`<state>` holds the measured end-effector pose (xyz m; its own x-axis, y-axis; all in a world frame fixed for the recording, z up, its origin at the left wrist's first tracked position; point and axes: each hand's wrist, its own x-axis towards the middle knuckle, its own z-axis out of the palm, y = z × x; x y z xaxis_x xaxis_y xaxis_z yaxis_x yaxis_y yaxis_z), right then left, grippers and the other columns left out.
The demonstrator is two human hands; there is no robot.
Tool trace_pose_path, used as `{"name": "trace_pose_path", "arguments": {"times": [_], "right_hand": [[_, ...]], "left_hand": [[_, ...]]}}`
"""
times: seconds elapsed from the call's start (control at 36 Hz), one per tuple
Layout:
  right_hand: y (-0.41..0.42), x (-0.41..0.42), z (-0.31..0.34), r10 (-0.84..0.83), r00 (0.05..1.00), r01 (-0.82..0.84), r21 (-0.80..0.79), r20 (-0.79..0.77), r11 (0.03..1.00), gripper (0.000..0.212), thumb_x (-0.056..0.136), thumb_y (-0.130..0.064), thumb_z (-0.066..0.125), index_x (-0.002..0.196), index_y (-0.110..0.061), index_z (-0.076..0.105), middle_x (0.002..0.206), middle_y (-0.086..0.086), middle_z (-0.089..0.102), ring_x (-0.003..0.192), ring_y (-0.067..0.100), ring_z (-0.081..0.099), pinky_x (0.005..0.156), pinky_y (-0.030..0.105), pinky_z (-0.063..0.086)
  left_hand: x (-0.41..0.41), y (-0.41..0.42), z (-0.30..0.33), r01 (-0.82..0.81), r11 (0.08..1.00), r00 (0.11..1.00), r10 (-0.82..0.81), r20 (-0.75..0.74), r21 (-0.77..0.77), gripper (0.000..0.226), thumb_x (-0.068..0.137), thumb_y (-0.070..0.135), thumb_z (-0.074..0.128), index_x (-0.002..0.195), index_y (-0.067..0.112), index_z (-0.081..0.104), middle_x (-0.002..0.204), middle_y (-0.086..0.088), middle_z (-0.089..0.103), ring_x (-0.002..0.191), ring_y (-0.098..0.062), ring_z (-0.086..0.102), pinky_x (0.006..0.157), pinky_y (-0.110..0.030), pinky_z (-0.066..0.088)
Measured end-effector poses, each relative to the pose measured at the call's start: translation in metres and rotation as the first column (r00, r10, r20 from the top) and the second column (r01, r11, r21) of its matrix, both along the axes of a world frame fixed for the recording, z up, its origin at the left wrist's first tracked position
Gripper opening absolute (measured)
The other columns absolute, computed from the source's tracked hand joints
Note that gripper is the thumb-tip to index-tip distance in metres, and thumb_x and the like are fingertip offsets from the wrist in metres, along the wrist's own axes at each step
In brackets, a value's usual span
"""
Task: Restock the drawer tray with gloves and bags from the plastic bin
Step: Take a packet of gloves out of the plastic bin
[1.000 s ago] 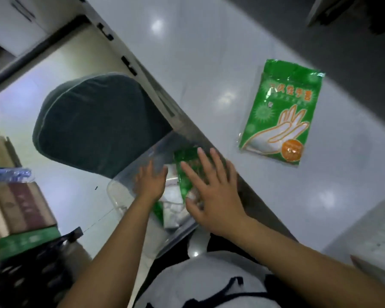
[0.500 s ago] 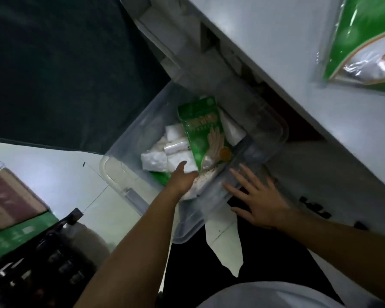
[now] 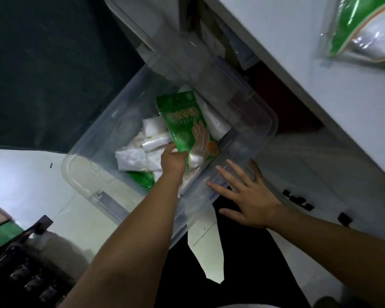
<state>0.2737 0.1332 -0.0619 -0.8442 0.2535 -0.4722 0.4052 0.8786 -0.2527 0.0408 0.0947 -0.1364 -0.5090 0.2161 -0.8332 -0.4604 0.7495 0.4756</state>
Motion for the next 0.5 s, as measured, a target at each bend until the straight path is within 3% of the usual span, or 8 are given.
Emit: {"name": "trace_pose_path", "arguments": {"times": [0.11,0.19,0.25,0.33,0.39,0.44,0.5], "right_hand": [[0.002,-0.006,0.014,-0.004,0.990,0.014,-0.068,0.138,0.998,0.072,0.092,-0.077,0.014,0.155,-0.046,-0.004,0.166,-0.001,-0.015,0.149,0.026,-0.025,0.112,0.069,-0.011],[0.008,-0.015,0.032,-0.011,0.977,0.036,-0.115,0.214,0.993,0.077,0.087,-0.080,0.008,0.155,-0.046,-0.002,0.165,-0.003,-0.018,0.147,0.022,-0.030,0.114,0.065,-0.014],[0.011,-0.023,0.047,-0.083,0.969,0.121,-0.155,0.235,0.980,0.080,0.085,-0.082,0.016,0.155,-0.044,0.009,0.166,-0.005,-0.014,0.148,0.019,-0.027,0.115,0.063,-0.008],[0.010,-0.042,0.077,-0.326,0.937,0.348,-0.239,0.128,0.906,0.074,0.085,-0.079,0.039,0.150,-0.044,0.031,0.167,-0.006,0.005,0.152,0.017,-0.009,0.118,0.056,0.001],[0.009,-0.059,0.105,-0.561,0.824,0.535,-0.440,0.082,0.721,0.066,0.085,-0.071,0.052,0.144,-0.044,0.043,0.162,-0.005,0.027,0.151,0.017,0.015,0.121,0.051,0.012],[0.010,-0.078,0.136,-0.780,0.612,0.618,-0.693,0.128,0.371,0.053,0.083,-0.059,0.060,0.132,-0.039,0.055,0.150,-0.003,0.047,0.139,0.011,0.039,0.119,0.041,0.028],[0.012,-0.098,0.165,-0.881,0.415,0.592,-0.803,0.226,0.073,0.040,0.086,-0.048,0.059,0.124,-0.036,0.061,0.138,-0.004,0.059,0.125,0.005,0.051,0.104,0.032,0.044]], "left_hand": [[-0.014,-0.020,0.050,0.013,0.998,0.996,-0.017,0.083,0.058,0.031,0.083,0.004,0.072,0.108,0.021,0.063,0.098,-0.017,0.071,0.087,-0.033,0.068,0.084,-0.054,0.059],[-0.030,-0.040,0.092,-0.023,0.996,0.993,0.014,0.117,0.081,0.036,0.086,0.001,0.069,0.119,0.011,0.063,0.098,-0.016,0.069,0.077,-0.026,0.064,0.058,-0.033,0.059],[-0.041,-0.054,0.122,-0.053,0.994,0.992,0.042,0.119,0.094,0.034,0.087,-0.001,0.067,0.118,0.011,0.061,0.096,-0.016,0.067,0.070,-0.022,0.061,0.044,-0.021,0.051],[-0.055,-0.077,0.167,-0.062,0.986,0.992,0.044,0.118,0.156,0.030,0.088,0.001,0.067,0.115,0.013,0.060,0.094,-0.012,0.069,0.068,-0.019,0.064,0.048,-0.022,0.051],[-0.063,-0.090,0.195,-0.052,0.976,0.992,0.026,0.121,0.213,0.030,0.088,0.002,0.068,0.116,0.013,0.062,0.096,-0.010,0.072,0.075,-0.023,0.067,0.057,-0.027,0.054],[-0.071,-0.100,0.223,-0.040,0.958,0.992,0.005,0.124,0.283,0.029,0.088,0.002,0.069,0.113,0.015,0.064,0.094,-0.005,0.075,0.075,-0.020,0.070,0.056,-0.027,0.054],[-0.076,-0.107,0.249,-0.005,0.938,0.993,-0.036,0.112,0.348,0.031,0.086,0.000,0.070,0.112,0.017,0.065,0.091,-0.002,0.076,0.074,-0.017,0.072,0.059,-0.028,0.055]]}}
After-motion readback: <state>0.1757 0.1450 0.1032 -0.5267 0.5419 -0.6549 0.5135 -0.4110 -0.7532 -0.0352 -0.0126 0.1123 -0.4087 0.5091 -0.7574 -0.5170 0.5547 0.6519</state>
